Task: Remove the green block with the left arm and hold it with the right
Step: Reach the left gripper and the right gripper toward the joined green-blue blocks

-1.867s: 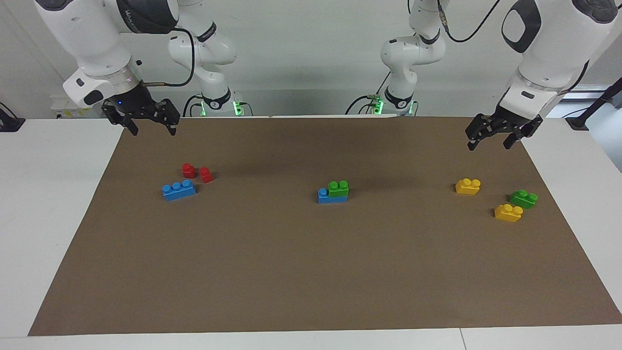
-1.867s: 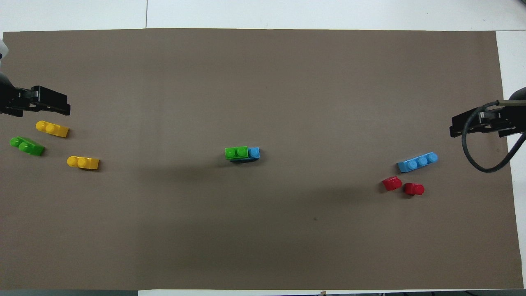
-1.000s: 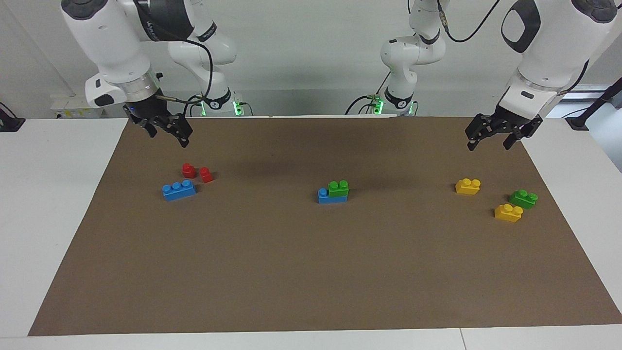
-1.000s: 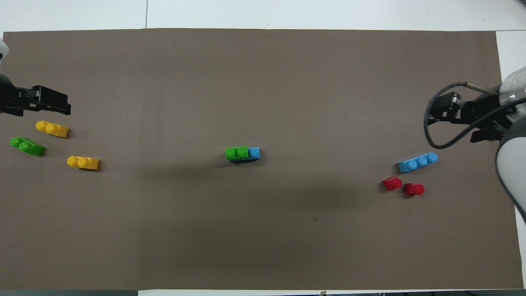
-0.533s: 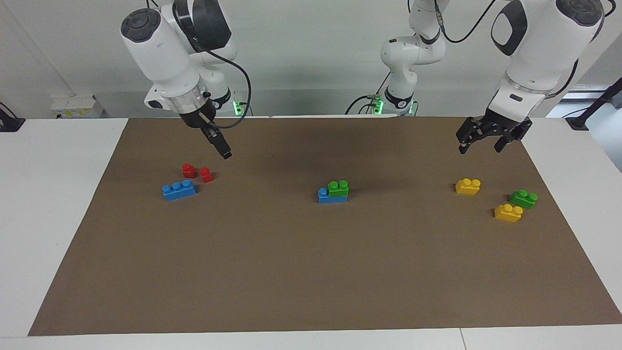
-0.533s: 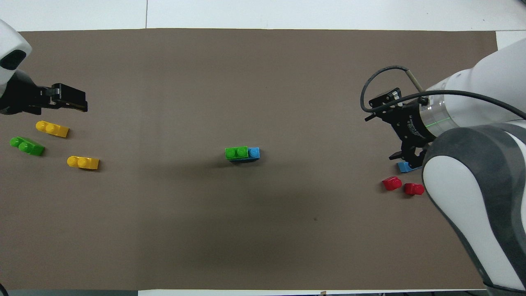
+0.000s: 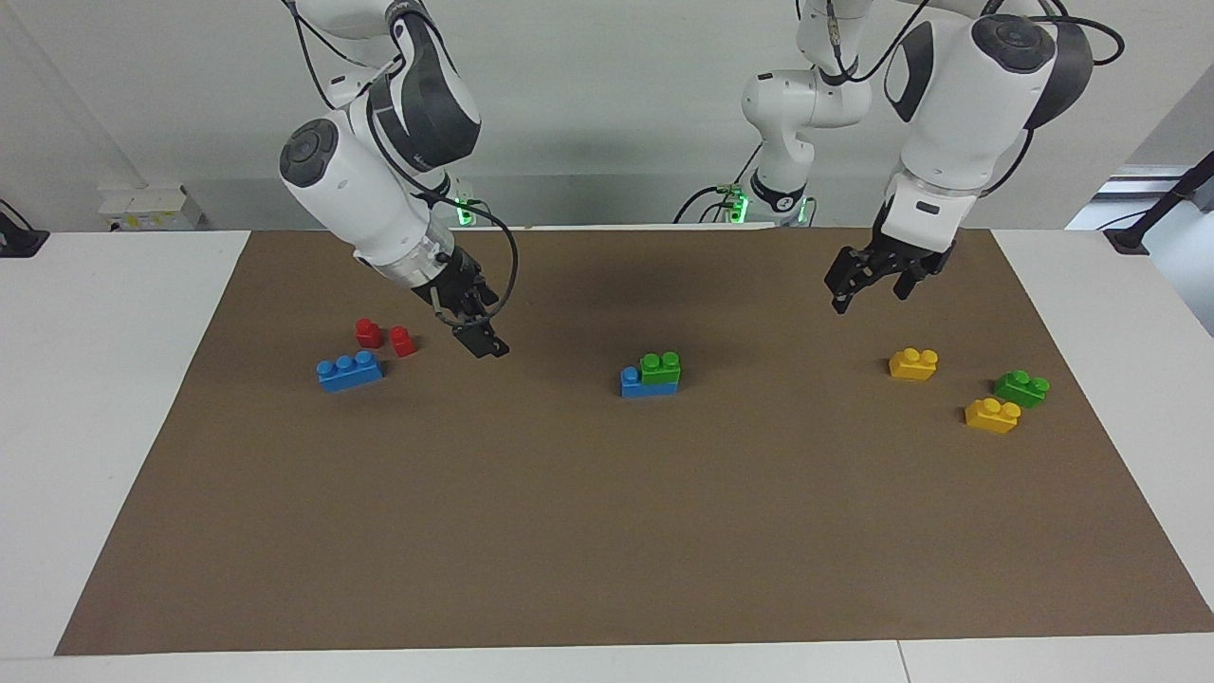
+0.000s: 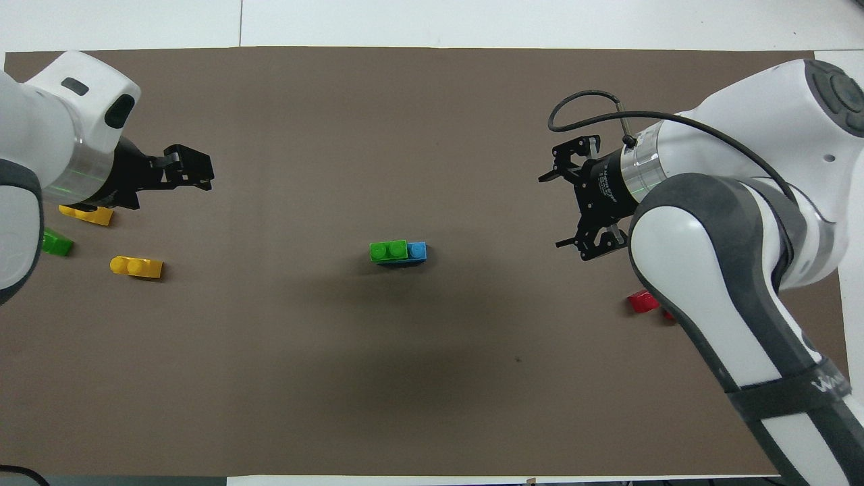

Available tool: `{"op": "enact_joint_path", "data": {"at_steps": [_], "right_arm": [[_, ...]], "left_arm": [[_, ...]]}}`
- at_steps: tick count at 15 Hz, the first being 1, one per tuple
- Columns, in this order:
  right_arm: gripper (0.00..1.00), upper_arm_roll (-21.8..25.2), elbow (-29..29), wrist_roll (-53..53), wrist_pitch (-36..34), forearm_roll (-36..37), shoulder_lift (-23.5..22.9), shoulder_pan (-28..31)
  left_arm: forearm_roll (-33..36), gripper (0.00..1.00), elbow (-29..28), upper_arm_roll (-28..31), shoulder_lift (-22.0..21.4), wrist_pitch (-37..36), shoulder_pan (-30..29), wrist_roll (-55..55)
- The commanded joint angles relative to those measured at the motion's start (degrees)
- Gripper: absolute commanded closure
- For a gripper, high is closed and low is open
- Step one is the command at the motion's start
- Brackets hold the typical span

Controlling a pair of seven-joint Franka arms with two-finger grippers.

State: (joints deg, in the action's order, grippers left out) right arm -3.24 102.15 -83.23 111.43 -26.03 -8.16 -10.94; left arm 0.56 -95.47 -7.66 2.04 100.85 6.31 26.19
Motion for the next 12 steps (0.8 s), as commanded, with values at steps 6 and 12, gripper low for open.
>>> {"op": "enact_joint_path", "data": {"at_steps": [6,12], "right_arm": [[0.01,0.08,6.84,-0.79,11.78,-9.03,-2.82,-4.88],[0.01,-0.01,7.01,7.11,14.77,-13.69,-8.88,-7.25]], "left_arm": [[-0.82,0.00,-7.27,0.54,-2.31,7.07,7.56,24.76],[-1.43,0.00,-12.36,0.54,-1.69,14.53,14.42,55.42]]}}
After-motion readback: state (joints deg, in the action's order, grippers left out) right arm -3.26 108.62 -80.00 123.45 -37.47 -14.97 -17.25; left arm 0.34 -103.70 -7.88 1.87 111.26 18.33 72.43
